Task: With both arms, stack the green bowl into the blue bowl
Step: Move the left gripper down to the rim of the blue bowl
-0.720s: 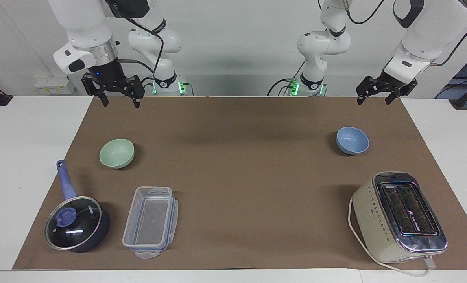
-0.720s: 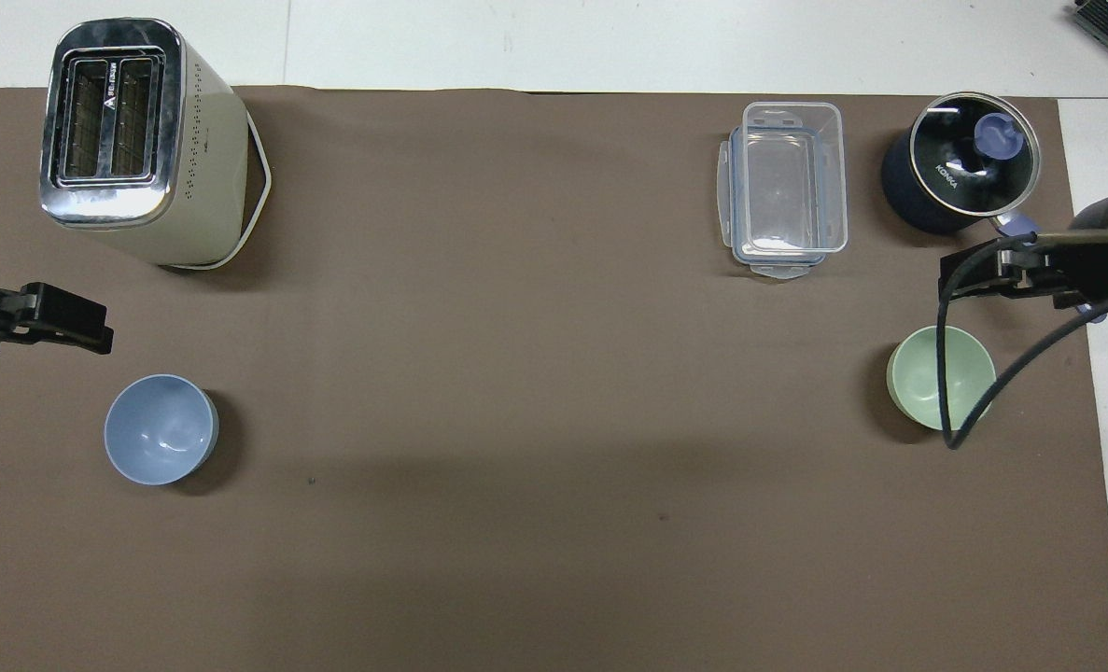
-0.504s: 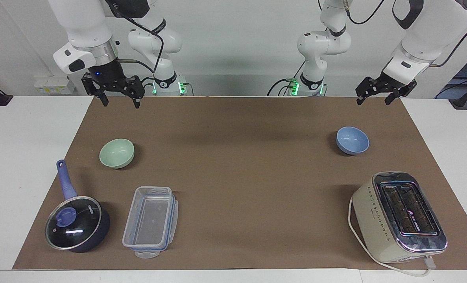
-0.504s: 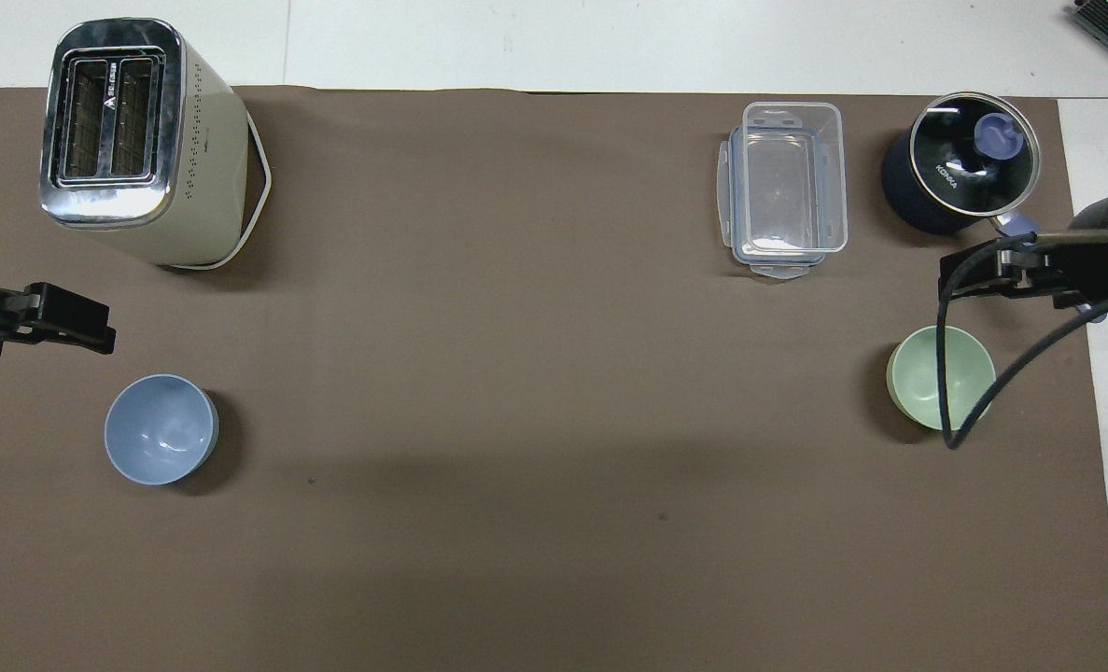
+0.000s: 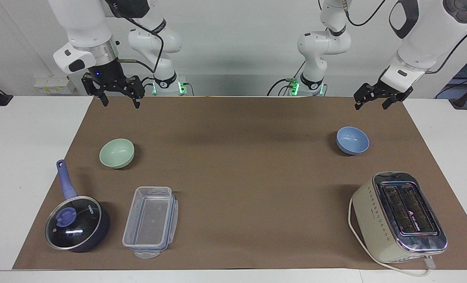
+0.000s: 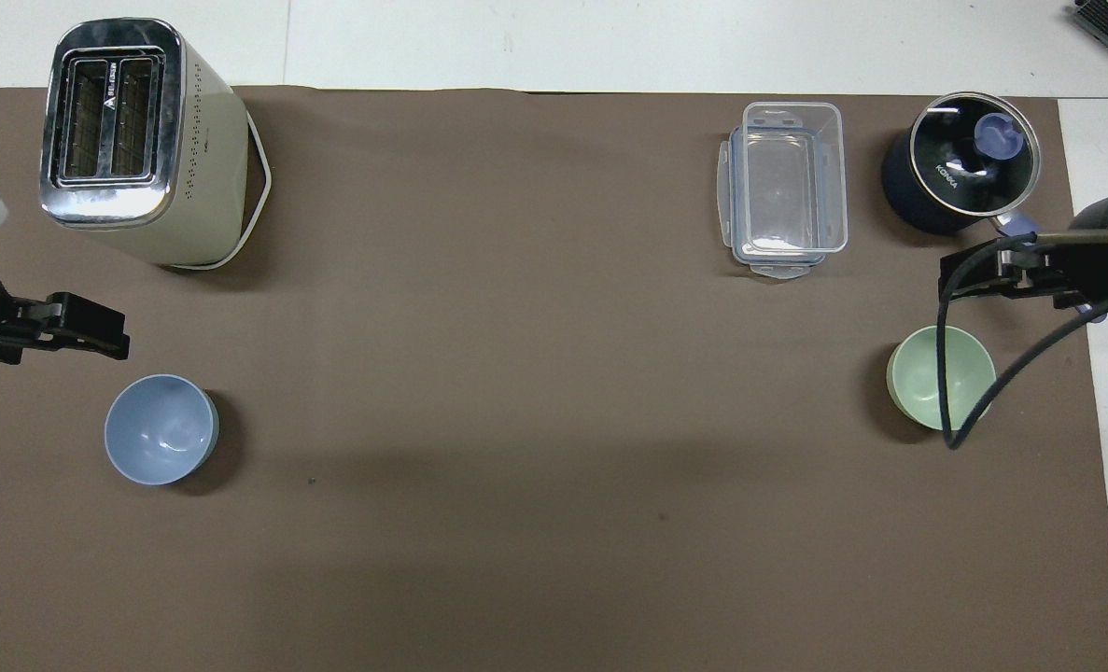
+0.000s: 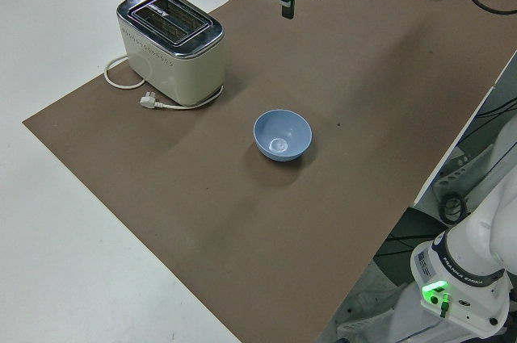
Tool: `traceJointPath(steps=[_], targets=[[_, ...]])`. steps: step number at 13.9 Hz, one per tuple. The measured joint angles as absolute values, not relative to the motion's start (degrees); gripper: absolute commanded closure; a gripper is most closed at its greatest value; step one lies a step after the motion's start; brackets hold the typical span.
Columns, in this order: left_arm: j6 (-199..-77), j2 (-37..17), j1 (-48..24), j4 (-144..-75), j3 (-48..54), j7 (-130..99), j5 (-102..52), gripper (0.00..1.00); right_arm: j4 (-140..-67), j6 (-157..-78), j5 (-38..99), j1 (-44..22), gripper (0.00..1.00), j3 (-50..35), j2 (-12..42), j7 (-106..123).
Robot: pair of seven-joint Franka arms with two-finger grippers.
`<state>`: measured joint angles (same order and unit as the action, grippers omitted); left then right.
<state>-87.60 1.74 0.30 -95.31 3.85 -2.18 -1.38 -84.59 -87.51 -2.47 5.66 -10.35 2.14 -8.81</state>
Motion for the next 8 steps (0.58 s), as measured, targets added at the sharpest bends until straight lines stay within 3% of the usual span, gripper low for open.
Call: traceJointPath(steps=[8], targets=[[-99.9, 5.38, 3.46, -109.52, 2.76, 0.52, -1.36, 0.0, -84.59, -87.51, -2.47, 5.66, 0.0, -10.35, 2.14, -8.81]])
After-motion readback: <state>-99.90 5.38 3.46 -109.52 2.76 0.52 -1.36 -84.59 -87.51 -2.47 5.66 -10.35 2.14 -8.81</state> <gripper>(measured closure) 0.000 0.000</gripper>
